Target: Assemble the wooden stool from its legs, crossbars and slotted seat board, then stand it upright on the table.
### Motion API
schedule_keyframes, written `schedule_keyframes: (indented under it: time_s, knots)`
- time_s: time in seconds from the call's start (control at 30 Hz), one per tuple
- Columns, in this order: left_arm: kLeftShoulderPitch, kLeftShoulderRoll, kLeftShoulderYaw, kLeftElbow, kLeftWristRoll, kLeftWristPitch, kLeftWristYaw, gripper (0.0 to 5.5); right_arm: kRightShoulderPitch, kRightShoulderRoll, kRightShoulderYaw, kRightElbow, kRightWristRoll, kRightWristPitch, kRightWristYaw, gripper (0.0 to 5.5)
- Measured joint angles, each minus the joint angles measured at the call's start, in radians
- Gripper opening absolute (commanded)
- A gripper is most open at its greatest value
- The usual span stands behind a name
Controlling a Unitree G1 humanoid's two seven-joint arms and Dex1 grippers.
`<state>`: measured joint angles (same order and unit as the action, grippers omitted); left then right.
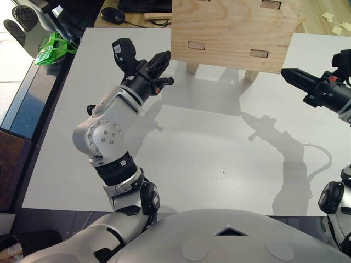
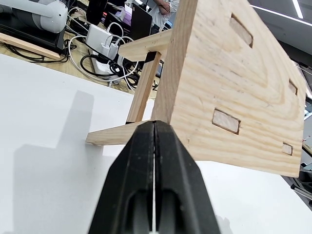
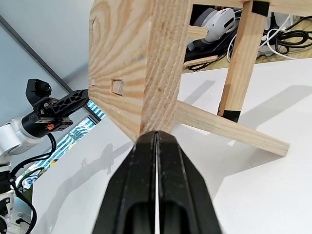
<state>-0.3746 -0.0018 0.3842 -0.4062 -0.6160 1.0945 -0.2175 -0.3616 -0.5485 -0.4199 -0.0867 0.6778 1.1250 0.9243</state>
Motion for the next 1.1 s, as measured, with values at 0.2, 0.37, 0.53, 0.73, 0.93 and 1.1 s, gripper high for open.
schedule_keyframes:
  time_s: [0.2, 0.37, 0.53, 0.73, 0.93, 1.1]
  knots:
    - [-0.007, -0.001, 0.048, 0.000, -0.068, -0.019, 0.000, 0.03, -0.008, 0.003, -0.007, -0.026, 0.042, 0.001, -0.001, 0.00]
    - [-0.023, -0.014, 0.077, 0.006, -0.117, -0.031, 0.017, 0.03, -0.028, 0.016, -0.021, -0.035, 0.054, 0.002, -0.017, 0.00]
    - [-0.054, -0.022, 0.091, 0.022, -0.185, -0.062, 0.041, 0.03, -0.040, 0.030, -0.039, -0.037, 0.106, 0.005, -0.028, 0.00]
    - [-0.114, -0.102, -0.136, 0.022, -0.372, 0.032, -0.032, 0.03, -0.125, 0.101, 0.088, -0.108, 0.269, 0.037, 0.016, 0.00]
    - [-0.026, -0.015, -0.211, -0.013, -0.357, -0.003, -0.043, 0.03, -0.042, 0.053, 0.147, -0.114, 0.246, -0.033, 0.026, 0.00]
    - [0.012, -0.019, -0.210, -0.024, -0.373, -0.089, -0.036, 0.03, -0.027, 0.063, 0.124, -0.098, 0.249, -0.090, -0.034, 0.00]
